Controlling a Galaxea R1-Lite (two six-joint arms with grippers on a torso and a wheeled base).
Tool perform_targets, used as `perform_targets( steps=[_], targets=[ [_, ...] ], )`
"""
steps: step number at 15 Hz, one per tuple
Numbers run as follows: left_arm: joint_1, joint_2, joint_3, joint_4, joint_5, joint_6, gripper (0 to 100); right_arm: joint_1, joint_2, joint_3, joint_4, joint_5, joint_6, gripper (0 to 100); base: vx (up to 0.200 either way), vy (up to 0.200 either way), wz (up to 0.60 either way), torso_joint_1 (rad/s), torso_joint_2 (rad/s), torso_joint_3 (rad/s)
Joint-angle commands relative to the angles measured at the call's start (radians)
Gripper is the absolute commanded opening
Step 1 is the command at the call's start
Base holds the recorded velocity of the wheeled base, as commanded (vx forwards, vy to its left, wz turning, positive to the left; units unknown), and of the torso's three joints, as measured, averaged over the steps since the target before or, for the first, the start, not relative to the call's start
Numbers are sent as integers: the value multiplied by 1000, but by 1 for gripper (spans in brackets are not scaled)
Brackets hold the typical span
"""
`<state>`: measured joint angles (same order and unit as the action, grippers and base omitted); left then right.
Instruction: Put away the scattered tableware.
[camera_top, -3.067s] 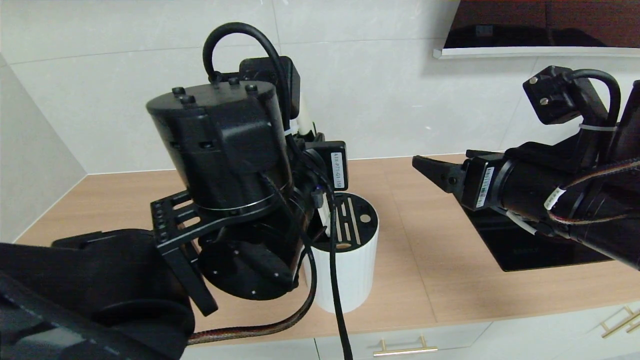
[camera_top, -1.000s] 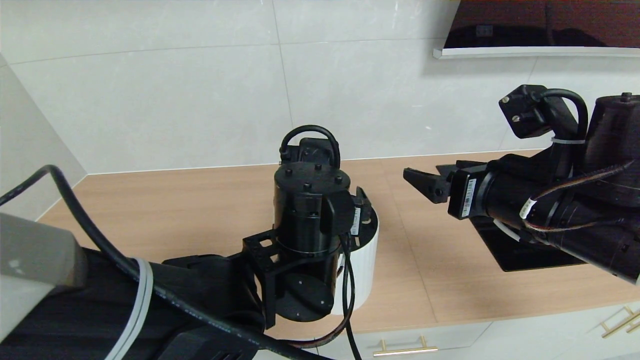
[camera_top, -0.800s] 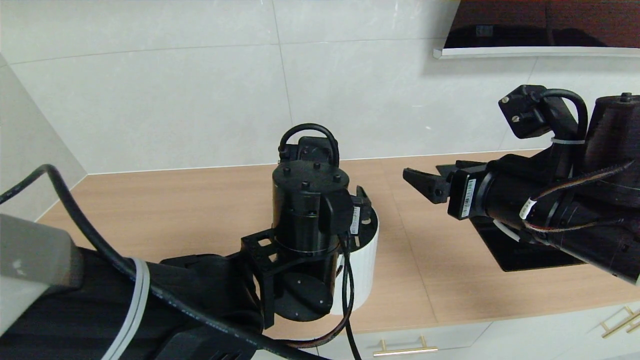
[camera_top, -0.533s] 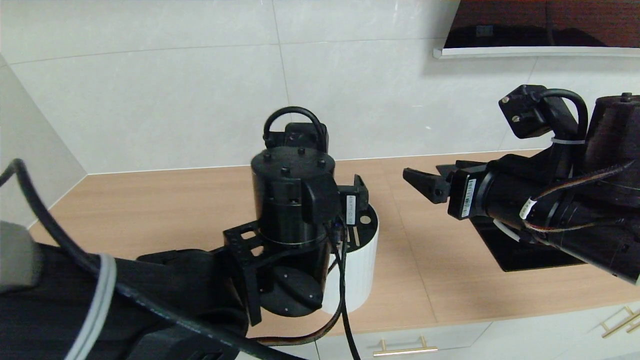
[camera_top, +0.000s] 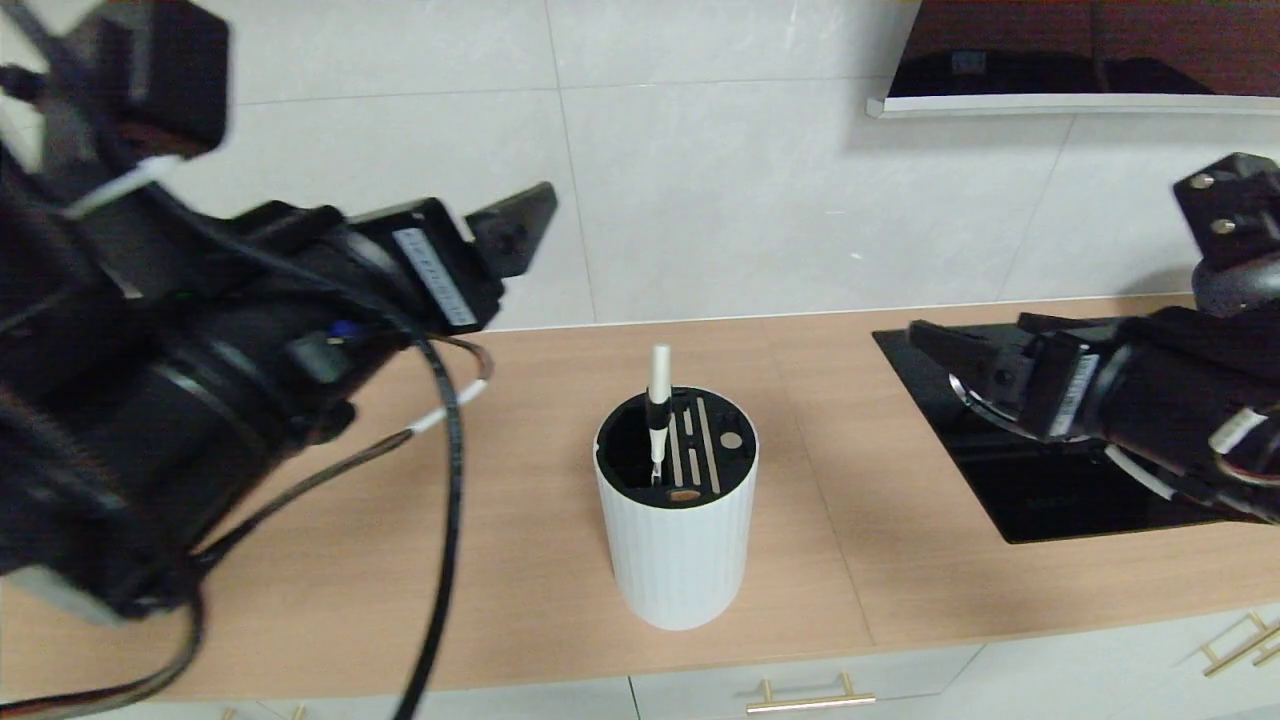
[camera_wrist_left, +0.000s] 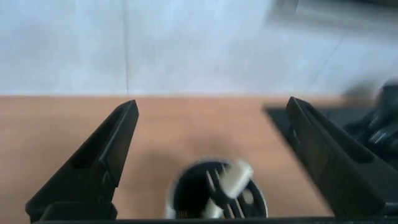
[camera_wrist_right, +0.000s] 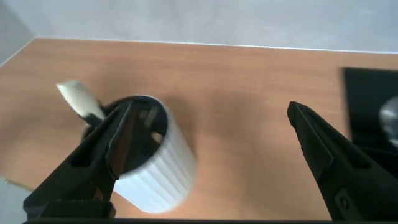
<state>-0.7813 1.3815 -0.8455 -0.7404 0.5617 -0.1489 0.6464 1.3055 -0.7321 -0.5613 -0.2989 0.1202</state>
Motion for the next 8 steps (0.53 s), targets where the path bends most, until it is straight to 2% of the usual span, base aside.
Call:
perform_targets(
  steps=[1, 3, 5, 6, 7, 8],
  targets=[
    [155, -348, 235, 65, -120, -1, 100, -165, -304, 204, 6, 6, -14, 100, 0, 0, 0, 0, 0, 0],
    [209, -545, 304, 239, -123, -1, 100, -264, -497, 295, 40, 58, -85, 100, 0, 0, 0, 0, 0, 0],
    [269, -723, 313, 458, -129, 3, 100, -307, -666, 315, 142, 90, -90, 100, 0, 0, 0, 0, 0, 0],
    [341, -860, 296, 656, -154, 5, 100, -317, -830, 304, 297, 90, -117, 100, 0, 0, 0, 0, 0, 0],
    [402, -967, 279, 785, -187, 5, 100, -324, -962, 278, 443, 83, -175, 100, 0, 0, 0, 0, 0, 0],
    [442, -1039, 269, 852, -210, 5, 100, -326, -1049, 249, 549, 81, -188, 100, 0, 0, 0, 0, 0, 0]
  ],
)
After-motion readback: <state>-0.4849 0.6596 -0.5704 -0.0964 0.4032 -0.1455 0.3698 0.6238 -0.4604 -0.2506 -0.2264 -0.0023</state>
